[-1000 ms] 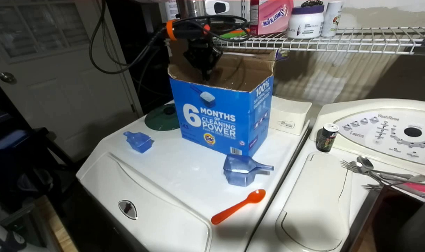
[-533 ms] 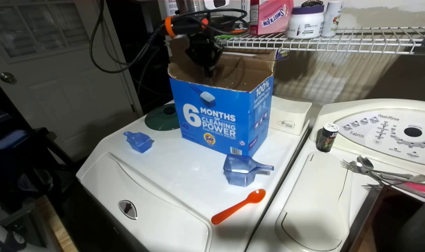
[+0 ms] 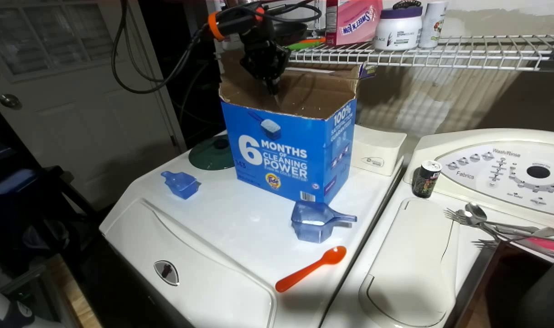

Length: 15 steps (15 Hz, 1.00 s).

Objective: Use the silver spoon to place soap from the box in the blue measuring cup on the right.

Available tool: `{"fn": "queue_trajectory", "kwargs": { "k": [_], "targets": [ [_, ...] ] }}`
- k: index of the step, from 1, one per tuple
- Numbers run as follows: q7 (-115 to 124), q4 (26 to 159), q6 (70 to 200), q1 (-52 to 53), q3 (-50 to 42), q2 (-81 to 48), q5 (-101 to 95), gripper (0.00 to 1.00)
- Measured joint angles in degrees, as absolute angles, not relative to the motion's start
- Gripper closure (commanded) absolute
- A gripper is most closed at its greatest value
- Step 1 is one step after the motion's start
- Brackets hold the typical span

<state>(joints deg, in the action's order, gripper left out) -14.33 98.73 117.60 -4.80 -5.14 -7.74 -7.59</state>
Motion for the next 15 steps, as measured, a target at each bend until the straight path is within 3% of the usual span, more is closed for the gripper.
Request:
{"fn": "queue_trajectory", "kwargs": {
  "k": [15],
  "targets": [
    [-5.7, 103.0, 119.6, -0.4, -2.9, -3.0, -27.3, 0.99]
  ]
}}
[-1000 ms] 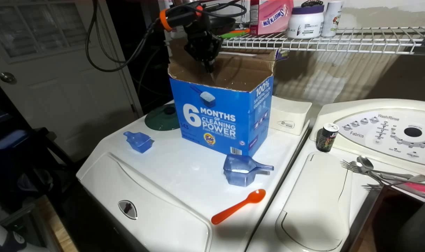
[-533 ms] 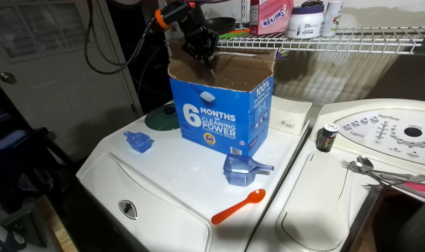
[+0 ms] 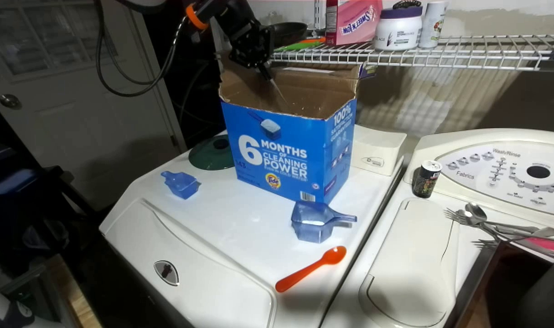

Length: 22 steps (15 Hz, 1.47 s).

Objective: Use the silver spoon to place soap from the box in the blue measuring cup on the right.

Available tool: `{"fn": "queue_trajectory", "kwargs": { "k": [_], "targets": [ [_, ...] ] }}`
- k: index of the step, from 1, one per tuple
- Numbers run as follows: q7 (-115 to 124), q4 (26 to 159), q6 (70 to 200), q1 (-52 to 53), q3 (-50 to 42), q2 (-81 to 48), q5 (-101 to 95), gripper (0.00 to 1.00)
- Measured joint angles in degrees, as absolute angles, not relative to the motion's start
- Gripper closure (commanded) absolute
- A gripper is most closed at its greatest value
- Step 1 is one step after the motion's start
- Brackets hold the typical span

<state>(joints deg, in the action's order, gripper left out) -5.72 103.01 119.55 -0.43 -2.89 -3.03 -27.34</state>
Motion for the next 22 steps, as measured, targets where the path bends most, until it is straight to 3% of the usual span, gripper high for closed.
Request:
{"fn": "queue_trajectory", "kwargs": {
  "k": [14, 22],
  "targets": [
    [-0.7, 109.3, 119.5, -0.3, 0.0, 5.6, -35.3, 0.99],
    [-2.2, 109.4, 122.7, -0.3, 0.0, 5.2, -25.9, 0.99]
  ]
}}
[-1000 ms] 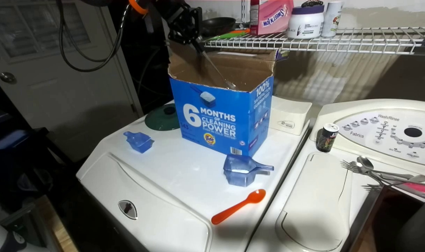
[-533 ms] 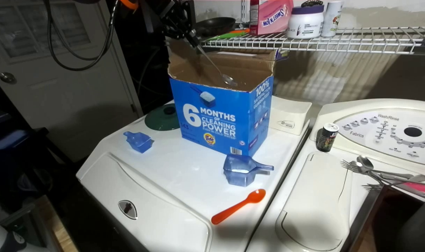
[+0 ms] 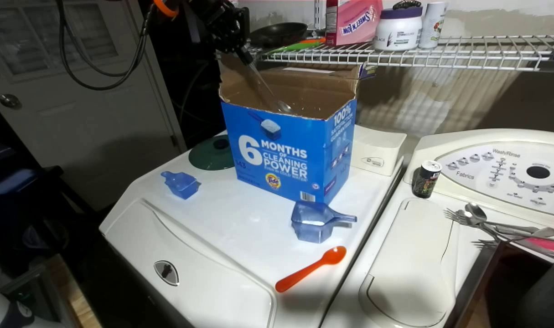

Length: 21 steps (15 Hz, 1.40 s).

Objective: Use the silver spoon to place soap from the box in the blue measuring cup on the right.

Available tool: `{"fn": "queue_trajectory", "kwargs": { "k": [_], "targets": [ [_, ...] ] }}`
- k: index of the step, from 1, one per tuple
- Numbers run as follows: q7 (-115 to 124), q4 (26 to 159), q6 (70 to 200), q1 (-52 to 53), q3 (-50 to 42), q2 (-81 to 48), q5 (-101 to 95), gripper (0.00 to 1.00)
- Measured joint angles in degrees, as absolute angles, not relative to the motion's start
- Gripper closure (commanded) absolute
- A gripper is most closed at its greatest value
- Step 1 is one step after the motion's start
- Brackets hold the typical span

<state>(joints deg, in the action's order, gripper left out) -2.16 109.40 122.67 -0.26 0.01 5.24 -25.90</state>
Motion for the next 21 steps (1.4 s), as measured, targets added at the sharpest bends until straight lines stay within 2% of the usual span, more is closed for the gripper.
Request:
{"fn": "queue_trajectory", "kwargs": {
  "k": [11, 21],
  "targets": [
    [-10.3, 109.4, 124.0, -1.8, -3.0, 1.1, -10.7, 0.99],
    [-10.3, 109.4, 127.8, -2.0, -3.0, -3.0, -9.4, 0.99]
  ]
}}
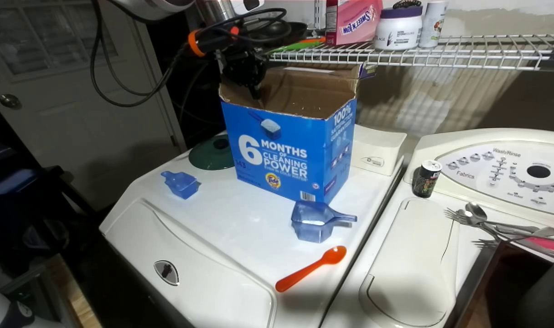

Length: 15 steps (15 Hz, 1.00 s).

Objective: Use the silver spoon to place soap from the box in the blue measuring cup on the right.

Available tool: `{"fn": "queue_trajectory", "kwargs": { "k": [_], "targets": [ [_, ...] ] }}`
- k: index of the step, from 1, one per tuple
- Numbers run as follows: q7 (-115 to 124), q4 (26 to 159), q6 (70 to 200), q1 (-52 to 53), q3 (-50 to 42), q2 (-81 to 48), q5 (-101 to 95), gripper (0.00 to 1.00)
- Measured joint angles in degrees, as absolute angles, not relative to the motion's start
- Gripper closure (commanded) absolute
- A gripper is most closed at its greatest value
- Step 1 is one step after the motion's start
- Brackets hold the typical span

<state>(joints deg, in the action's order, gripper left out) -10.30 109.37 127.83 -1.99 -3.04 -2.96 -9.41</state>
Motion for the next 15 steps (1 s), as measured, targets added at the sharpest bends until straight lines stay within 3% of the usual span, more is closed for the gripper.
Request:
{"fn": "queue_trajectory", "kwargs": {
  "k": [15],
  "targets": [
    [-10.3, 109.3, 128.2, -4.0, -3.2, -5.4, -8.3, 0.99]
  ]
}}
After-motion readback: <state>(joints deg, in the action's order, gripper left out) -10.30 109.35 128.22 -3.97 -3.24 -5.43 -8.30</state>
